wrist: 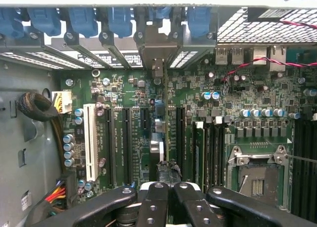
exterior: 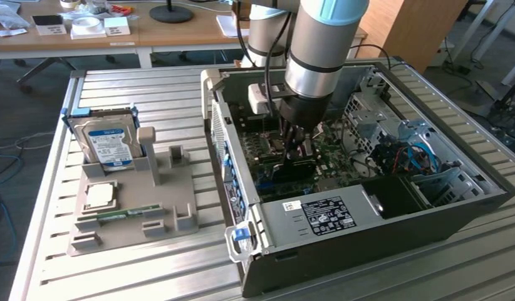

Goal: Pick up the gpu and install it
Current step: 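Press down on the gpu until it lock into place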

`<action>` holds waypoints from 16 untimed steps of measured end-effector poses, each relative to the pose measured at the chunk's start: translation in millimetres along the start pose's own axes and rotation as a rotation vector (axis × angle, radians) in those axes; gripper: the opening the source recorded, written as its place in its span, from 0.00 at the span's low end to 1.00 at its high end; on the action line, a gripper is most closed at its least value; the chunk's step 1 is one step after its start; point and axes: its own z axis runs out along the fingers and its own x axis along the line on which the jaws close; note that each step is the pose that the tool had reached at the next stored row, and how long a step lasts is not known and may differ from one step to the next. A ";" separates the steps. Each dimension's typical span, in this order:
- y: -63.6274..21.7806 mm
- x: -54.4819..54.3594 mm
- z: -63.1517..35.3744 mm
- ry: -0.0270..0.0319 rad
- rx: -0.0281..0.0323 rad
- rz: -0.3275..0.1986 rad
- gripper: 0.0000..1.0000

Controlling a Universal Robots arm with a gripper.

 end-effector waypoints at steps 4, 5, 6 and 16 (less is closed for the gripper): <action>0.0 0.0 0.2 -0.0004 0.0001 0.000 0.11; 0.0 0.0 0.3 -0.0003 0.0001 0.000 0.11; 0.1 0.0 0.4 -0.0002 0.0001 0.000 0.11; 0.3 0.0 1.4 0.0000 0.0000 0.000 0.11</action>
